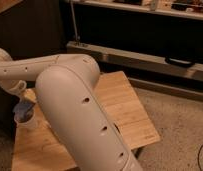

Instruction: Place the white sponge in the ceramic cup

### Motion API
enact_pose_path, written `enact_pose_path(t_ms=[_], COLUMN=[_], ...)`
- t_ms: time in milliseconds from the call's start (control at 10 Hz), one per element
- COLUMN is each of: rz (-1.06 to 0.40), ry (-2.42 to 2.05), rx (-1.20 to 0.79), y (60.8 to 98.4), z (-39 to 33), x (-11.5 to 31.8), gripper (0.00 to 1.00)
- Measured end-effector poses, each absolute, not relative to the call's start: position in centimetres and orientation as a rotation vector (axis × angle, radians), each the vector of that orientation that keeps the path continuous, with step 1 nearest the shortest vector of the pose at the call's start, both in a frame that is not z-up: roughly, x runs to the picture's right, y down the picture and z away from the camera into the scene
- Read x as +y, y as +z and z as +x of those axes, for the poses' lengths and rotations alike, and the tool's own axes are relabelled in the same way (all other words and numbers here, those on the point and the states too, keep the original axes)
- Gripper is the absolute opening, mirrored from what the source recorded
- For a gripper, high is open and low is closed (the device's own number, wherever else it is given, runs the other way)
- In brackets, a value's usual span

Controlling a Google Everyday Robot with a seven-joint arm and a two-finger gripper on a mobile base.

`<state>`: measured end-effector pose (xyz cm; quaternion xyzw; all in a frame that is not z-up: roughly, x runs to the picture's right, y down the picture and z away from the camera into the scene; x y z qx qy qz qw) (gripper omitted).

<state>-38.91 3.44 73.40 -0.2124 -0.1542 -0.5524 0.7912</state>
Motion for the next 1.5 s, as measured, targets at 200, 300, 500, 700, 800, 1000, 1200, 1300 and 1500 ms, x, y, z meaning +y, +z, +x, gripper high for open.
enact_pose_path(t_ms=[200, 300, 500, 700, 800, 1000, 1200, 1300, 1500], rz=[-0.461, -0.47, -0.493, -0.508, -0.51, -0.511, -0.498, -0.491, -0.481], ry=[-1.221, -1.233, -1.263, -1.264, -1.262, -1.255, -1.246, -1.243, -1.243], rx=[-0.354, -0.352, -0.337, -0.329, -0.326, -0.324, -0.319, -0.318, -0.319], y=[73.1, 73.1, 73.4, 73.6, 73.7, 73.6, 73.6, 73.6, 73.5], z=[-39.6, -39.5, -39.1, -38.6, -38.4, -38.1, -38.0, -38.0, -38.2], x=[4.3, 4.5, 4.9, 5.0, 4.9, 4.9, 4.5, 4.4, 4.1], gripper=[0.0, 0.0, 0.11, 0.33, 0.41, 0.64, 0.78, 0.8, 0.8])
